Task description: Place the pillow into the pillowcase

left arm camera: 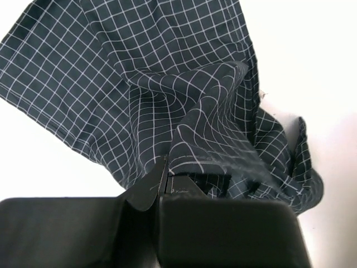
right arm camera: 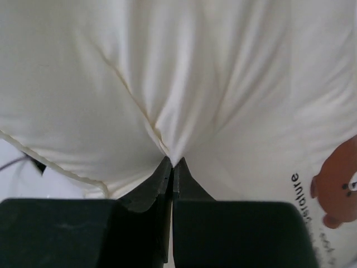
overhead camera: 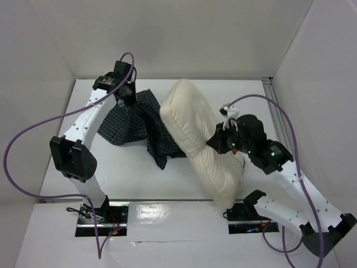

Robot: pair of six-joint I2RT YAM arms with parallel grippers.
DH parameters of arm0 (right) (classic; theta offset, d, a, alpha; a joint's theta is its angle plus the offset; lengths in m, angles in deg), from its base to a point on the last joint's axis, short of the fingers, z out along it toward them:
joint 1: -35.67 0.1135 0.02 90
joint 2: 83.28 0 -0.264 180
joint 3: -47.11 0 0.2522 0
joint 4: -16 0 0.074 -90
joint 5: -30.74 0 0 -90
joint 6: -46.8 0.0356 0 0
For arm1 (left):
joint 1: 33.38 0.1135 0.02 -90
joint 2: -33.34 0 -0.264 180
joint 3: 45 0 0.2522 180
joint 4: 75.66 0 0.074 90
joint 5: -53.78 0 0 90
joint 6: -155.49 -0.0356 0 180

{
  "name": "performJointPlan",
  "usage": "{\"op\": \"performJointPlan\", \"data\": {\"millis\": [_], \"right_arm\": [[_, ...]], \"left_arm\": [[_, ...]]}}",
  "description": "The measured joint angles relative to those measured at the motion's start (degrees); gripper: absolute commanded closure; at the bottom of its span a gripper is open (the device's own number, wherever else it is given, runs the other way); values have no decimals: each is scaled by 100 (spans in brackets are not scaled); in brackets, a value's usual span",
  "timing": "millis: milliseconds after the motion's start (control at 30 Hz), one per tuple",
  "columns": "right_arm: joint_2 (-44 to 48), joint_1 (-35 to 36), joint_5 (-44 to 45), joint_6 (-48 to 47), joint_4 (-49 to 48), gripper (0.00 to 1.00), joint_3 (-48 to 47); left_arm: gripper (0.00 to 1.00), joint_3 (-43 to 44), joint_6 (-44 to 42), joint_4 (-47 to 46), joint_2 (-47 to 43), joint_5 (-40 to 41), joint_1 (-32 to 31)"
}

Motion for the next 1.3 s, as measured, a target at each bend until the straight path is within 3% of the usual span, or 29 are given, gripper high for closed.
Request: {"op": "performJointPlan", "data": {"millis": [133,367,600,1100,1300], "right_arm": [[409,223,-354,11,129,100,560],[-190,647,-306,4,-17,100,848],[-319,1010,-166,-81,-57,100,874],[101,1281,-553,-249,-63,100,785],[-258,1318,-839,-358,-125,100,782]], "left_arm": [[100,-254,-57,-37,2,2,-13],[100,-308,-31,-26,55,-7,-17],[100,389,92,0,538,-4,-20],[100,205,114,2,675,0,-15],[100,205,111,2,717,0,-15]]}}
